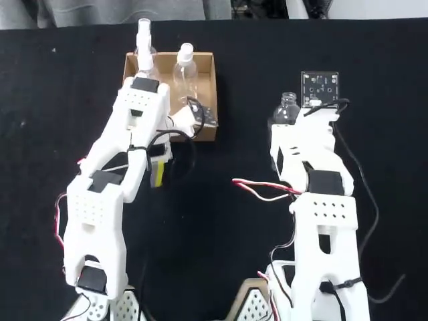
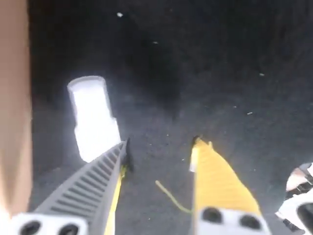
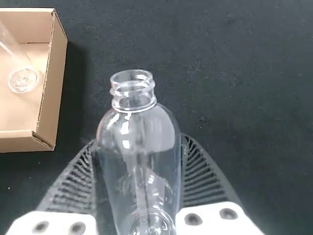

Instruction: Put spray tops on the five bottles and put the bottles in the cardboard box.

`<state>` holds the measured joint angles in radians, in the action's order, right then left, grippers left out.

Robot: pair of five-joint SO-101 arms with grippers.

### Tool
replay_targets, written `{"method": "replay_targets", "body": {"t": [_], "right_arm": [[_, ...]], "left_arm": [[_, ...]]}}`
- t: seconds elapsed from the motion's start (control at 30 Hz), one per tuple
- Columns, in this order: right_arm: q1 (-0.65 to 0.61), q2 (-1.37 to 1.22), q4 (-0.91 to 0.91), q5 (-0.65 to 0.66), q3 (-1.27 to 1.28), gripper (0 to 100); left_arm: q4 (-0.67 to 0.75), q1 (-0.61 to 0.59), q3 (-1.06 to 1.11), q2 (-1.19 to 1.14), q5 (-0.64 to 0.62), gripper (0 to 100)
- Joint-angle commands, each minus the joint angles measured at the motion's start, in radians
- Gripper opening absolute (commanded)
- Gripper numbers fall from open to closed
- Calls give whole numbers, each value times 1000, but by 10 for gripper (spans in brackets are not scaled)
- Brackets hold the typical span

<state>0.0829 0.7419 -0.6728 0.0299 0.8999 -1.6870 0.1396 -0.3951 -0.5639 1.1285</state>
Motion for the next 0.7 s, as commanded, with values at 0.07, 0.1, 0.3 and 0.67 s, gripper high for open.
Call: {"method": "replay_targets", "body": {"t": [0.07,0.1,0.3,0.67], "right_arm": [[15,41,28,5,-12,15],[15,41,28,5,-12,15],[15,41,28,5,-12,15],[15,36,28,35,-15,15]], "left_arm": [[49,-15,-42,104,-9,222],[52,-15,-42,104,-9,222],[101,-15,-44,115,-9,281],[247,-47,-31,84,-9,281]]}}
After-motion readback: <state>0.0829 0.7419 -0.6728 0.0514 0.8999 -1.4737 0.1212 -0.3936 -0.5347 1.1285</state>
